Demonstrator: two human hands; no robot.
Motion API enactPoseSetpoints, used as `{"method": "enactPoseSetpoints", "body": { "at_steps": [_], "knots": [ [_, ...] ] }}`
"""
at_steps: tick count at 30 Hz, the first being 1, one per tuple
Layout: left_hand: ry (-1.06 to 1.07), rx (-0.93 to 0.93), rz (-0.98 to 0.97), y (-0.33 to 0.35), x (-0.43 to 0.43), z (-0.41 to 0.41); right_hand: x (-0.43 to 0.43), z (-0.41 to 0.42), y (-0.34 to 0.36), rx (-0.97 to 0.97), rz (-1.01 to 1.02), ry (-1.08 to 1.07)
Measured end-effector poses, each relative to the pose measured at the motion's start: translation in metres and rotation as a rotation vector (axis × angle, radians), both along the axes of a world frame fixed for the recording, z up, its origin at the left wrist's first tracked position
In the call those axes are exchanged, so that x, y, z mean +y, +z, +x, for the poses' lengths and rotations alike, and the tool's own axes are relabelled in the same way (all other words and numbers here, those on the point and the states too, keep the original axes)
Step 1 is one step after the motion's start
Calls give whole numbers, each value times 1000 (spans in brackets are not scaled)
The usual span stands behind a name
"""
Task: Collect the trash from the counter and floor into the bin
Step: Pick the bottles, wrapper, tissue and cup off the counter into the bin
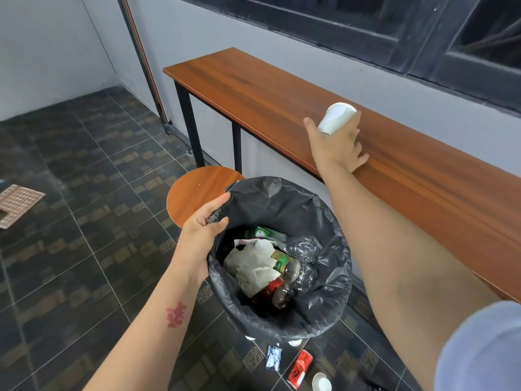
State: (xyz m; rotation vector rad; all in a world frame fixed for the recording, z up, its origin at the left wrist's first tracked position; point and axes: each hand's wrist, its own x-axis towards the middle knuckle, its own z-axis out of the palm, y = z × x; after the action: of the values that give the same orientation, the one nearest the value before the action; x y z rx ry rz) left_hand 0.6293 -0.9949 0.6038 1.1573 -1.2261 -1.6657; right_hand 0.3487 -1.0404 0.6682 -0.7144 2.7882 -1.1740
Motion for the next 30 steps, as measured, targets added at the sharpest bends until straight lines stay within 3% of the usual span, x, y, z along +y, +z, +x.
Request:
{"method": "enactPoseSetpoints", "body": {
  "at_steps": [3,6,10,14,17,23,30],
  "knots": [
    [8,-5,6,-1,0,1,-7,-3,-3,-18,-7,-27],
    [15,-2,13,-1,0,1,-7,-4,-10,-13,-143,-55],
    [34,-28,18,5,3,-3,14,4,-5,-64,-438,79],
    [30,-46,-17,11,5,-6,53,24,8,103,-580,315],
    [46,-59,-11,13,6,-8,96,48,-2,124,-461,516],
    [89,-29,4,17,17,-12,162,85,-62,151,120,782],
    [105,-2,4,10,26,-10,161,94,-119,332,409,927]
  ]
}}
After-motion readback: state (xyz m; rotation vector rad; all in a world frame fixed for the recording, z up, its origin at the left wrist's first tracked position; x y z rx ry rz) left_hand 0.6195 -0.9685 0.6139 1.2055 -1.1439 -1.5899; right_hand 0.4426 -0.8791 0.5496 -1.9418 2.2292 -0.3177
